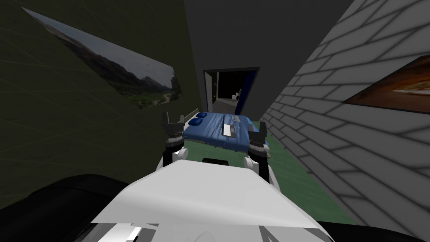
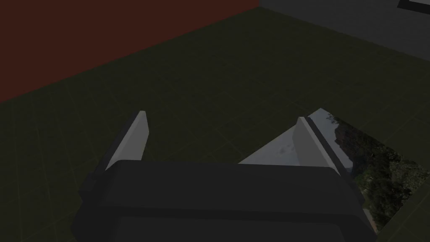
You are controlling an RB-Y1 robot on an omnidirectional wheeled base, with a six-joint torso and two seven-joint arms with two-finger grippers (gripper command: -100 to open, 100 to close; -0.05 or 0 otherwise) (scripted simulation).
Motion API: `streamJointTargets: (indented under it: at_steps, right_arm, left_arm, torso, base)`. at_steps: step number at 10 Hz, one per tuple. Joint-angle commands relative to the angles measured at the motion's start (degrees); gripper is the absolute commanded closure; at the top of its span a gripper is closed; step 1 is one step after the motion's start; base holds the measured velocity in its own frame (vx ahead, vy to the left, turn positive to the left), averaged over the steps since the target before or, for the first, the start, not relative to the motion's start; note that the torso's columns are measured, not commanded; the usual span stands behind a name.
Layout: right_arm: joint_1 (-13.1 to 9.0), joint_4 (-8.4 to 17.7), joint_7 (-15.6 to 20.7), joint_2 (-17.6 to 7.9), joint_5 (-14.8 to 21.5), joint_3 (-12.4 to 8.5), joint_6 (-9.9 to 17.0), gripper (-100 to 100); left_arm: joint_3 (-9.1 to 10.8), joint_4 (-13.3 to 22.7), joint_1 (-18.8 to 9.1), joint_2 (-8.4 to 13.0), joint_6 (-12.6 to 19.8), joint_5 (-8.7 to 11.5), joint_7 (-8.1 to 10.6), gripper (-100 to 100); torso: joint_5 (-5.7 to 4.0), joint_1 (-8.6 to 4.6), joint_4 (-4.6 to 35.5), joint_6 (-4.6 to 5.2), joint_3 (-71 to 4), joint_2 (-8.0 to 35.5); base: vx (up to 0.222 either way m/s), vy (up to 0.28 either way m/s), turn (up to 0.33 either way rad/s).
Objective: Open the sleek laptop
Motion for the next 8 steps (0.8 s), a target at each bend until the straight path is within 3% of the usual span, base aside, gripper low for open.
streamJointTargets:
  at_steps: [1, 8]
  right_arm:
    - [0.0, 0.0, 0.0, 0.0, 0.0, 0.0, 0.0, 0]
    - [0.0, 0.0, 0.0, 0.0, 0.0, 0.0, 0.0, 0]
  left_arm:
    - [0.00, 0.0, 0.0, 0.0, 0.0, 0.0, 0.00, 0]
    - [0.00, 0.0, 0.0, 0.0, 0.0, 0.0, 0.00, 0]
  torso:
    - [0.00, 0.00, 2.3, 0.00, -4.7, 2.3]
    - [0.00, 0.00, 31.1, 0.00, -62.3, 31.2]
  base:
    - [0.000, 0.000, 0.000]
    - [0.000, 0.000, 0.000]
